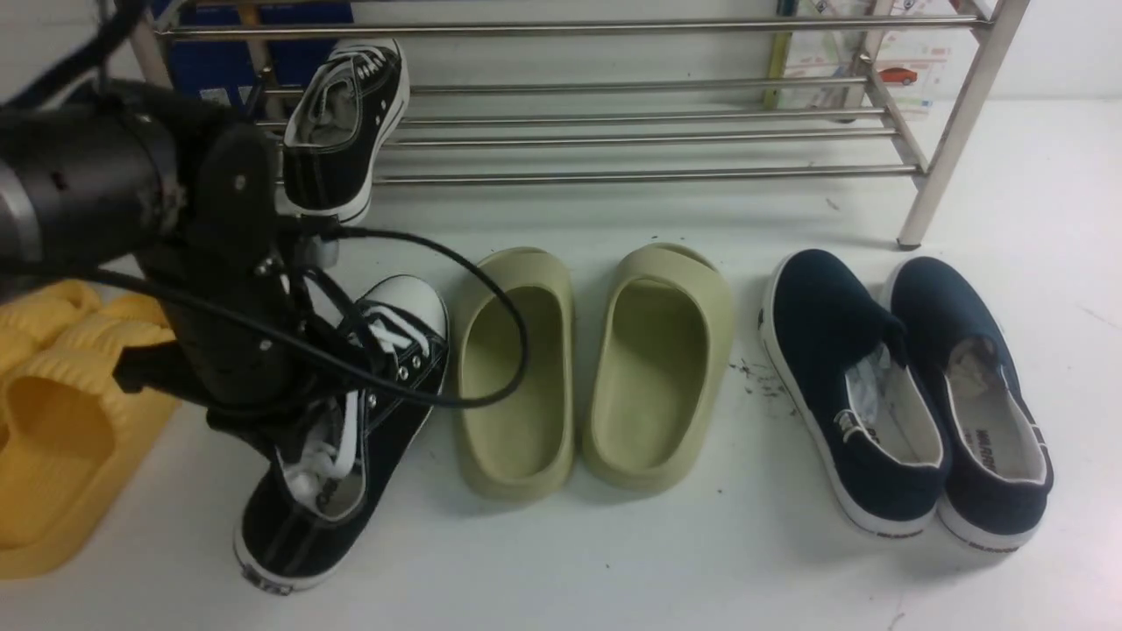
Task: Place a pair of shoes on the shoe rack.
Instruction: Use the left arm to put a shoe into the shoe rack
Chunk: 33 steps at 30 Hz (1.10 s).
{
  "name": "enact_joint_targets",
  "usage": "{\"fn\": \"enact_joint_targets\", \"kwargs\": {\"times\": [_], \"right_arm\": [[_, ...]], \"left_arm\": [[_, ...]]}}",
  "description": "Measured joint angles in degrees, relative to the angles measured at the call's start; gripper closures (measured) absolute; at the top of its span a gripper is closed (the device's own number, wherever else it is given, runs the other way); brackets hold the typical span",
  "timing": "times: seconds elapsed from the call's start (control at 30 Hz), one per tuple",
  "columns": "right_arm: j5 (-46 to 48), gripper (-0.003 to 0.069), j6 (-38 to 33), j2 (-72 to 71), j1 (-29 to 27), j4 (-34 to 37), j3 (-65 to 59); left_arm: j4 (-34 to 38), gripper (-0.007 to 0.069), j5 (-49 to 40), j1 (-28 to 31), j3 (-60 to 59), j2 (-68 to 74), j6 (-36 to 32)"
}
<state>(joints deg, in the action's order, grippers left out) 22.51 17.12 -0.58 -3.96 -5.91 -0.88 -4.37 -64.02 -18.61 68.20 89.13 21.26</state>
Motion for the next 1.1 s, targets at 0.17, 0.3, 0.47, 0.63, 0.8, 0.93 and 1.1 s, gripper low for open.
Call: {"fn": "enact_joint_targets", "kwargs": {"times": [0.17,0.3,0.47,0.63,0.8,0.93,1.1], "right_arm": [[0.00,0.0419,0.00,0.00,0.00,0.00,0.00],[0.00,0.0419,0.00,0.00,0.00,0.00,0.00],[0.00,0.0419,0.00,0.00,0.00,0.00,0.00],[0.00,0.0419,0.00,0.00,0.00,0.00,0.00],[0.00,0.0419,0.00,0.00,0.00,0.00,0.00],[0.00,0.0419,0.00,0.00,0.00,0.00,0.00],[0.00,0.0419,0.00,0.00,0.00,0.00,0.00]], "left_arm": [[0.46,0.0638,-2.57,0.00,5.23,-4.02,-0.48],[1.25,0.0638,-2.40,0.00,7.50,-4.63,-0.48],[2.25,0.0638,1.03,0.00,9.38,-2.28,-0.32],[4.03,0.0638,4.03,0.10,17.20,5.42,-0.32],[8.57,0.0638,3.83,2.83,26.24,12.62,-0.32],[16.26,0.0638,3.89,7.45,35.54,20.10,-4.10],[19.19,0.0638,3.94,8.64,42.89,27.08,-6.42]]}}
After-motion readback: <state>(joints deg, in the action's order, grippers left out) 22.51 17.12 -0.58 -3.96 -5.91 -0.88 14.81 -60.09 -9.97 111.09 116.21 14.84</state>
